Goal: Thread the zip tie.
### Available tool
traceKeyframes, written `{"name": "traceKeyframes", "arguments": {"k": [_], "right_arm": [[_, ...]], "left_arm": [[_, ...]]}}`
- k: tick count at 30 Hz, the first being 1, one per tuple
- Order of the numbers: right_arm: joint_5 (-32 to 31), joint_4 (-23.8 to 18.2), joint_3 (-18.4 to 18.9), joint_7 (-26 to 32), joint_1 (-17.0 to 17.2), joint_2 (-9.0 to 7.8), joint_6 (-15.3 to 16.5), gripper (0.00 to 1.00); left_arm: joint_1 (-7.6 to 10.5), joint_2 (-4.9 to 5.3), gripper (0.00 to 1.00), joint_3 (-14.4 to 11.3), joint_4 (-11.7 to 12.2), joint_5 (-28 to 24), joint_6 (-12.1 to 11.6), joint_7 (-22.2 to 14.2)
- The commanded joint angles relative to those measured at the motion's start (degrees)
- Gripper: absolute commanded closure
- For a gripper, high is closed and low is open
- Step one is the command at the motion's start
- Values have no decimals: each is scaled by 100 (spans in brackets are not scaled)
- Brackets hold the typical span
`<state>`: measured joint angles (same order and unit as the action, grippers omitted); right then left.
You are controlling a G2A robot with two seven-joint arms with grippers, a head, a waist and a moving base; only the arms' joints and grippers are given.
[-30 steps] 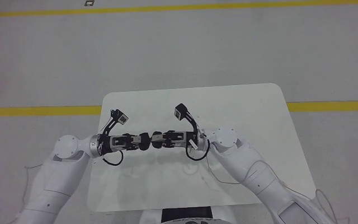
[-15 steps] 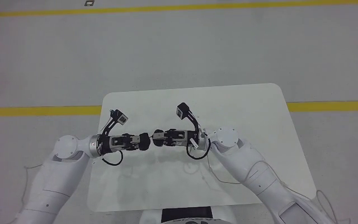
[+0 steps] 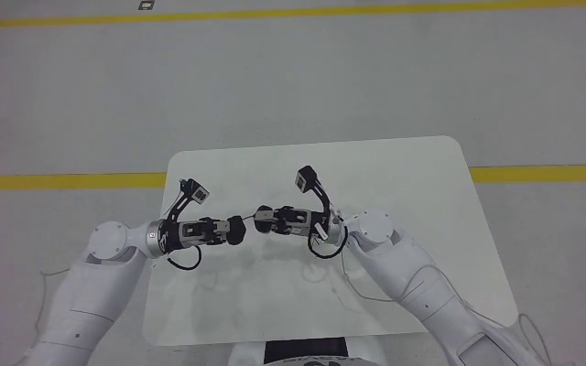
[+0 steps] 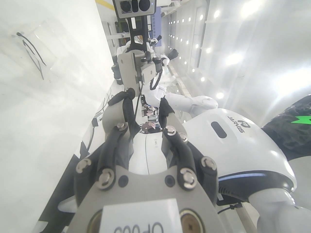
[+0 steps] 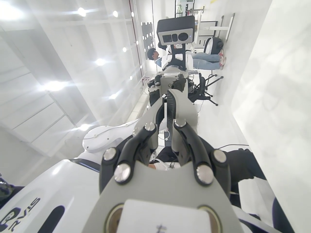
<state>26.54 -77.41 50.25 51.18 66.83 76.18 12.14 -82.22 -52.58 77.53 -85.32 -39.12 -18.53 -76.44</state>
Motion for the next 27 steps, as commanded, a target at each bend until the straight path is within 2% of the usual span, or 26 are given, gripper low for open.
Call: {"name": "traceKeyframes", "arguments": {"k": [1,11,27], "right_arm": [[-11,-14,11,-30,16,-3,3,100],[-191,-83,-47,25,5,-11,-166,100],[-285,-85,-166,-30,-45,20,-184,100]], "left_arm": [[8,2,78,-15,13,13,19,21],[14,16,80,-38,39,18,33,111],[22,36,87,-80,48,-9,41,157]]}}
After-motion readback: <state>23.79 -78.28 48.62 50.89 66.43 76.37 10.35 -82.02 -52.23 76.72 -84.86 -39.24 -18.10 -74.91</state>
